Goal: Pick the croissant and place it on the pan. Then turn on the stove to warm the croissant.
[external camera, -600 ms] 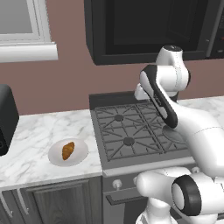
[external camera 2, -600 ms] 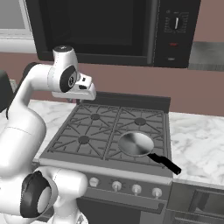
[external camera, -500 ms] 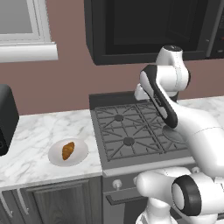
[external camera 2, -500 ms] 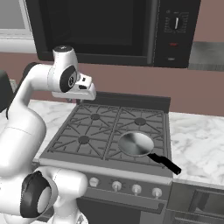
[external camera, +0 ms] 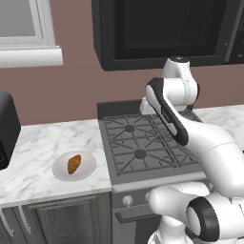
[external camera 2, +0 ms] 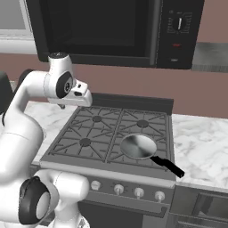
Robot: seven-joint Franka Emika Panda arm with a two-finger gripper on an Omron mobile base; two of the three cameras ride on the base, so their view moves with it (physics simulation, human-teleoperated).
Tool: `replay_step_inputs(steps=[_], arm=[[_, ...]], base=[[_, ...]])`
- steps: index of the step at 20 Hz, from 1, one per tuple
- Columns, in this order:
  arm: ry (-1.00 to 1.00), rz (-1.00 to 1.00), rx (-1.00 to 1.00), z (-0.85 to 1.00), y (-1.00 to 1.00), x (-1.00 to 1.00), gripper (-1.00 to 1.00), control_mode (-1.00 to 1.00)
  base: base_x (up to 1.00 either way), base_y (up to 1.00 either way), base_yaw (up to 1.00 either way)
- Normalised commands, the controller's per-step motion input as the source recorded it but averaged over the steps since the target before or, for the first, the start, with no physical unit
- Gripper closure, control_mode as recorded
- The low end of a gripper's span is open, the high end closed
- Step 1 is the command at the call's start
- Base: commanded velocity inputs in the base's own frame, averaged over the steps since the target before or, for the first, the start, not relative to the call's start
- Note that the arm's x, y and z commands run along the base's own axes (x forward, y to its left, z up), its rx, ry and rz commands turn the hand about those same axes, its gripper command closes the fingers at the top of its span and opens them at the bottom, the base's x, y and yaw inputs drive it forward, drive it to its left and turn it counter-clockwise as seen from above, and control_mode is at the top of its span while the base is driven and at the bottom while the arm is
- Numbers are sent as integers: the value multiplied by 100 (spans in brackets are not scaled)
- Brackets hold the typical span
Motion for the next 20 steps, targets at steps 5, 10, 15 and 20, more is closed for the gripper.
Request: replay_step_inputs(steps=[5, 10, 15, 20], arm=[[0, 0, 0, -25, 39, -14, -100, -100], [0, -1, 0, -24, 35, -16, -100, -100], [0, -3, 0, -21, 32, -13, -100, -100], [0, -7, 10, -19, 17, -2, -100, -100]], base=[[0, 0, 0], [0, 0, 0], [0, 0, 0], [0, 0, 0]])
